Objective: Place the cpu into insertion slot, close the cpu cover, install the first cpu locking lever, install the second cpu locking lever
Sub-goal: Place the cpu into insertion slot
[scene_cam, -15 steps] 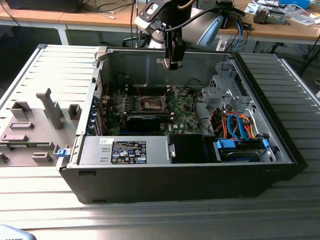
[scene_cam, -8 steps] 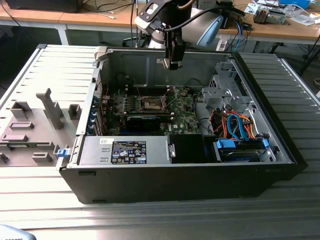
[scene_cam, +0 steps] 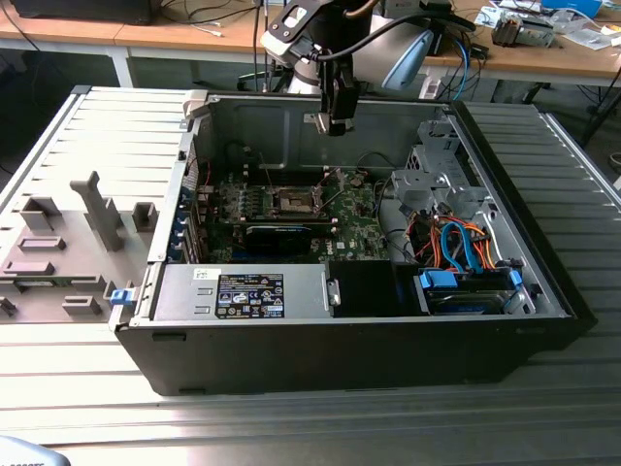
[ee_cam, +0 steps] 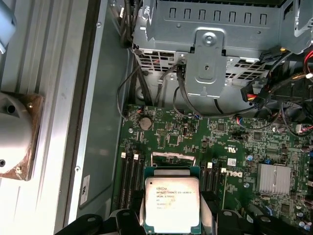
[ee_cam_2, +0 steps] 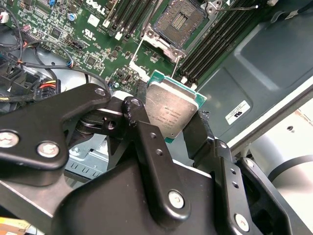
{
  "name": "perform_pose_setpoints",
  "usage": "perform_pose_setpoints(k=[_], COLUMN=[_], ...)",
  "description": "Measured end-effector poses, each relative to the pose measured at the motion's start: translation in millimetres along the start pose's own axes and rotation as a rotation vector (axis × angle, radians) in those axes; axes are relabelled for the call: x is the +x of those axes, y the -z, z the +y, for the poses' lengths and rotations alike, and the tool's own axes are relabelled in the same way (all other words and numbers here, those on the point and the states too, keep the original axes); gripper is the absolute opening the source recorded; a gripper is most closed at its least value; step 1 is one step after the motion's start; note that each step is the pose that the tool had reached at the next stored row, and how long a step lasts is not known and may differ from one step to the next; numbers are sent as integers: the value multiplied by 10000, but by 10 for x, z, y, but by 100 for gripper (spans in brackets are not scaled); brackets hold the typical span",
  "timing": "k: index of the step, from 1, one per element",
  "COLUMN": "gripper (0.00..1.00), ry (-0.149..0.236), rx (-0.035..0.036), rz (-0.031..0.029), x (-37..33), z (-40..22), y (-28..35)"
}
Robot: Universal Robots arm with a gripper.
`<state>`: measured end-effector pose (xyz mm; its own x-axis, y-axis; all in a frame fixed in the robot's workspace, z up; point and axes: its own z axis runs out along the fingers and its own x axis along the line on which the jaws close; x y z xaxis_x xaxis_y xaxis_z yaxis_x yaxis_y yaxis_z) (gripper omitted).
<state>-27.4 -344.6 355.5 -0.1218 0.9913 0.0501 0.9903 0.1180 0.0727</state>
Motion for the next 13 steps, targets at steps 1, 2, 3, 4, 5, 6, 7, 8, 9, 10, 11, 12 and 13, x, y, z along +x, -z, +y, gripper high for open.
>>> perform_pose_setpoints(k=[1, 2, 3, 4, 5, 6, 7, 8, 9, 10, 11, 12, 13], gripper=[55, 55, 55, 55, 55, 55, 55, 55, 55, 55, 55, 55, 55], ry=[-7, -18, -24, -31, -39, -47, -56, -63, -70, -77, -88, -96, -104], rx=[0, -1, -1, -1, -2, -2, -2, -3, -3, -4, -4, -5, -5], rz=[-1, -1, -2, -3, -3, -4, -5, -5, -5, -6, -7, -8, -8], x=[0, 0, 0, 0, 0, 0, 0, 0, 0, 0, 0, 0, 0], z=[0, 0, 0, 0, 0, 0, 0, 0, 0, 0, 0, 0, 0], y=[0, 0, 0, 0, 0, 0, 0, 0, 0, 0, 0, 0, 0])
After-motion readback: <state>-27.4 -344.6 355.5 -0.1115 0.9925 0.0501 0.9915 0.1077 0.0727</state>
